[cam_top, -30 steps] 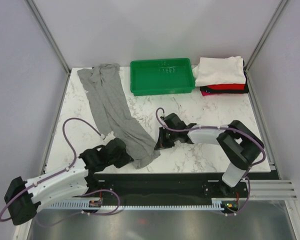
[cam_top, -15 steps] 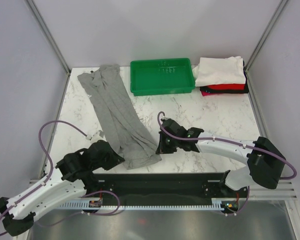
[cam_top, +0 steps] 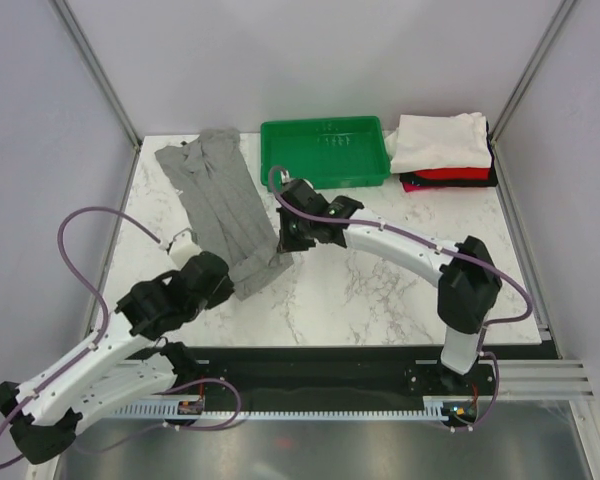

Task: Fold and stack the t-shirts
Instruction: Fold the tshirt

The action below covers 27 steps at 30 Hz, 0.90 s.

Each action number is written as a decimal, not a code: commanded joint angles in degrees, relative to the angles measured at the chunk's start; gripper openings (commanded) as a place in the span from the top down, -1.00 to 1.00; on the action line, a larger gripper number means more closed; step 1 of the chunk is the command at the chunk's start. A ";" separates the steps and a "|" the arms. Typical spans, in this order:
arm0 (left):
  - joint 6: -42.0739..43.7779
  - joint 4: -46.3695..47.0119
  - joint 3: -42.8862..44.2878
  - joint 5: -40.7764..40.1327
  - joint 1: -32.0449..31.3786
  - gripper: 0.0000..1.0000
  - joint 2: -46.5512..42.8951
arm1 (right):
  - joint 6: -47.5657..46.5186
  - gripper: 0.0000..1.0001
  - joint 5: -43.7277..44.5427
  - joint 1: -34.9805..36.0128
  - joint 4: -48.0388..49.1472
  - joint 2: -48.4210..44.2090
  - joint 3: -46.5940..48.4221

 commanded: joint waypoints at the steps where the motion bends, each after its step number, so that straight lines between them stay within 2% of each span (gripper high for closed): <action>1: 12.24 5.52 5.71 -4.93 6.36 0.96 6.07 | -4.53 1.00 1.25 -2.63 -5.02 4.84 10.19; 2: 17.40 9.01 6.24 -3.16 9.00 0.96 7.22 | -5.05 1.00 0.29 -3.16 -5.46 6.08 12.05; 3: 19.54 10.87 6.51 -0.97 14.85 0.96 8.80 | -6.19 1.00 -0.07 -4.03 -6.08 7.22 15.55; 4: 21.56 12.89 6.43 3.84 17.70 0.96 9.33 | -6.64 1.00 -0.68 -4.48 -6.43 9.67 17.33; 6: 25.70 18.33 5.90 8.35 24.97 0.96 10.65 | -7.52 1.00 -2.87 -5.70 -6.96 12.32 20.67; 9: 28.60 20.46 7.03 11.26 30.18 0.96 14.69 | -9.28 1.00 -4.89 -7.11 -7.66 17.24 27.17; 12: 30.45 23.09 8.36 13.02 34.49 0.96 18.82 | -11.38 1.00 -5.52 -8.08 -7.58 21.38 35.16; 18: 31.60 27.23 8.01 18.47 41.62 0.96 25.68 | -13.67 1.00 -8.41 -9.31 -7.49 30.07 44.75; 27: 32.04 34.09 6.86 24.00 47.95 0.96 34.72 | -13.32 1.00 -12.11 -10.19 -2.13 37.37 46.35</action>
